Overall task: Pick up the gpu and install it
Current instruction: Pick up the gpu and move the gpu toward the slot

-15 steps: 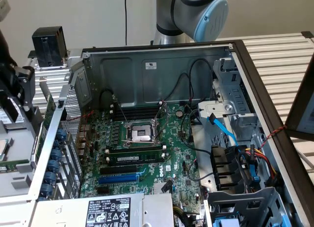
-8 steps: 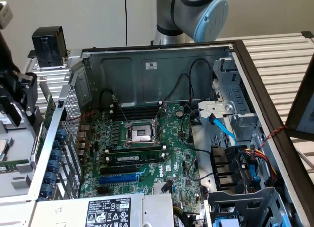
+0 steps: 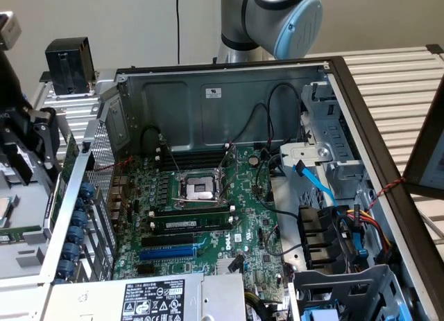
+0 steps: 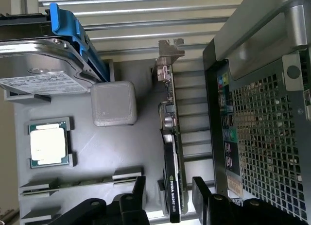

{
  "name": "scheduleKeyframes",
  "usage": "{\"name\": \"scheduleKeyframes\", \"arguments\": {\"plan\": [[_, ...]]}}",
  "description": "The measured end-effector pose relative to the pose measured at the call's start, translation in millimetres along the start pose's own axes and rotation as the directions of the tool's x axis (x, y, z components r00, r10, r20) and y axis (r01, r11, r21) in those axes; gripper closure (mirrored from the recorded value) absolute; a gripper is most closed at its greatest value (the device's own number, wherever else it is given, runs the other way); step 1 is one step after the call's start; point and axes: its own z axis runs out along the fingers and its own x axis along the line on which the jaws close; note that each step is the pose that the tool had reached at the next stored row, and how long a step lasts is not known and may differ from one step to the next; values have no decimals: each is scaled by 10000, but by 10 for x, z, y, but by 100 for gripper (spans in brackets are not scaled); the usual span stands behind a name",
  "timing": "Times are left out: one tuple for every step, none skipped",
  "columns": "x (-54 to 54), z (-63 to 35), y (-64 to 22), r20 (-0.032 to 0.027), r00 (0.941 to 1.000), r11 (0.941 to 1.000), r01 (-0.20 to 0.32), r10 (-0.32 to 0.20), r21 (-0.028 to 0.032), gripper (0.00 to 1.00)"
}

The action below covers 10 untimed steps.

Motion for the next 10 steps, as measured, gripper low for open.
{"name": "scheduleKeyframes", "arguments": {"plan": [[0, 9, -1, 17, 10000, 10000, 28, -28, -7, 49], [0, 17, -2, 40, 10000, 10000, 66, -66, -18, 49], [1, 25, -3, 63, 9999, 9999, 109, -109, -31, 49], [1, 36, -4, 79, 9999, 9999, 146, -146, -46, 49], [2, 42, -4, 98, 9998, 9998, 183, -182, -69, 49], [2, 47, -5, 124, 9997, 9997, 213, -212, -116, 49], [2, 51, -6, 141, 9996, 9996, 230, -228, -169, 49], [3, 56, -6, 158, 9996, 9995, 243, -239, -224, 49], [3, 65, -13, 167, 9996, 9994, 246, -242, -257, 49], [3, 81, -27, 168, 9996, 9993, 250, -245, -276, 49]]}}
